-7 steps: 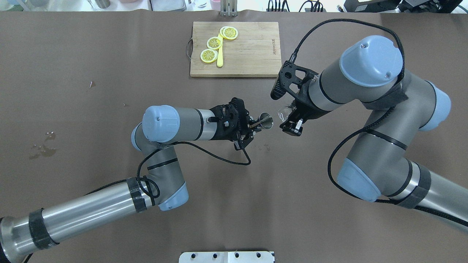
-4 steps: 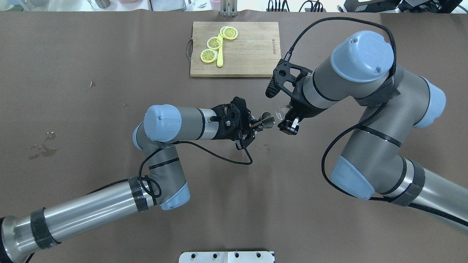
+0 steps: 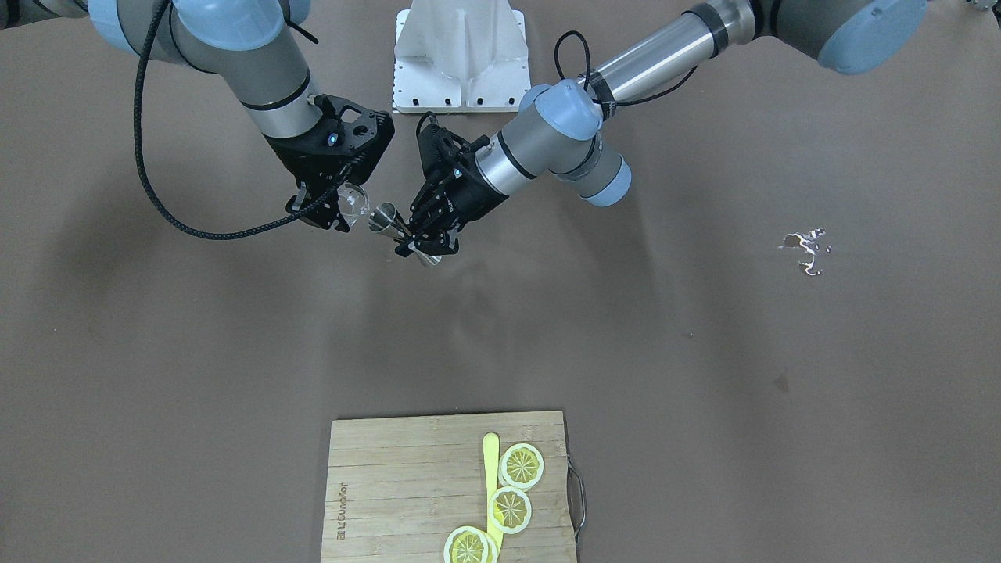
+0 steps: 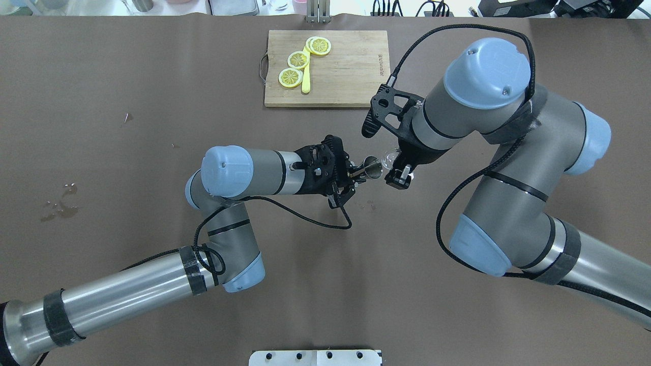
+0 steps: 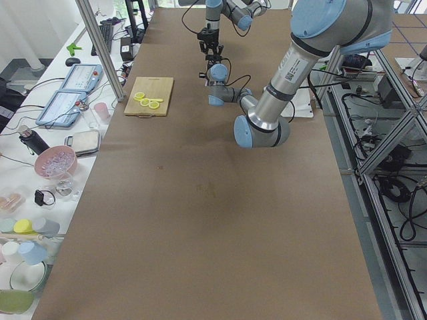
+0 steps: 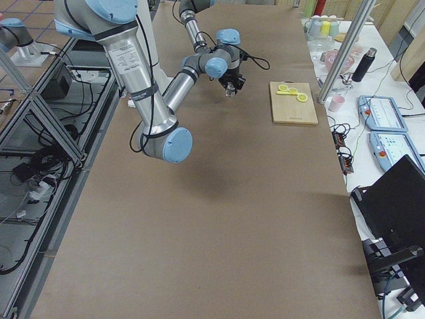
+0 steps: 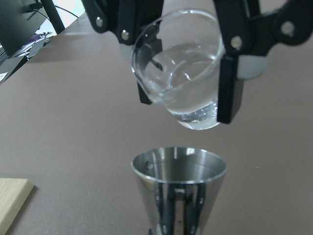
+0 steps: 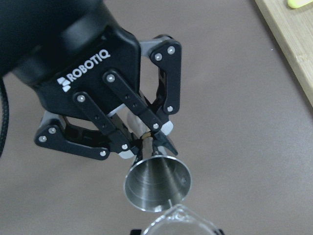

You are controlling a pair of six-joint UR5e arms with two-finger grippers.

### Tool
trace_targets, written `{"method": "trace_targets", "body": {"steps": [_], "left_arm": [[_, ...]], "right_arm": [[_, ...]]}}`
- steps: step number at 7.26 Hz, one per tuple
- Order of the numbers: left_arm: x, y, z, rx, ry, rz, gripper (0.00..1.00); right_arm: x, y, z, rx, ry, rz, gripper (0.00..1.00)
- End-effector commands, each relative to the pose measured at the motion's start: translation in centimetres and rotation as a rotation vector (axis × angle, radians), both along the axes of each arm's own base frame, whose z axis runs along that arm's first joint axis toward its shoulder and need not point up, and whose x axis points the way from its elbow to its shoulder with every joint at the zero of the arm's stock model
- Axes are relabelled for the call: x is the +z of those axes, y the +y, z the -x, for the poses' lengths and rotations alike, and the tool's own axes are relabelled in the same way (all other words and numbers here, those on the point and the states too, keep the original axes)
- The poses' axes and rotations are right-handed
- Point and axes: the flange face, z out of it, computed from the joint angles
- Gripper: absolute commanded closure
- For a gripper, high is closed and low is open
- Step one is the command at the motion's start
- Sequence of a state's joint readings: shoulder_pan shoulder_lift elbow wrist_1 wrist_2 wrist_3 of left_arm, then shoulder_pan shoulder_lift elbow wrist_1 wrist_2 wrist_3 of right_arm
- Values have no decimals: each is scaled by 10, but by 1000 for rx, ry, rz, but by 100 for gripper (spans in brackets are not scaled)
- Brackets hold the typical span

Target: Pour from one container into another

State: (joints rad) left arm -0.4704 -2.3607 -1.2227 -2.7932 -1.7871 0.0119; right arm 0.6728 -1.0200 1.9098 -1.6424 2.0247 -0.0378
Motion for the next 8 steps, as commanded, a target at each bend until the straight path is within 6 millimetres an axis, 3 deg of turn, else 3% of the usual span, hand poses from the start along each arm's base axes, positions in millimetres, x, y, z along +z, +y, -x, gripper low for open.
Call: {"method": "trace_targets", "body": {"steps": [1,8], "left_arm": [[0,0,1,0,3,0,100],[0,1,-1,1,7,-2,100]], "right_arm": [[-6,-3,5,-23,33,1,100],[-23,-11,16,-74,142,40,100]]}}
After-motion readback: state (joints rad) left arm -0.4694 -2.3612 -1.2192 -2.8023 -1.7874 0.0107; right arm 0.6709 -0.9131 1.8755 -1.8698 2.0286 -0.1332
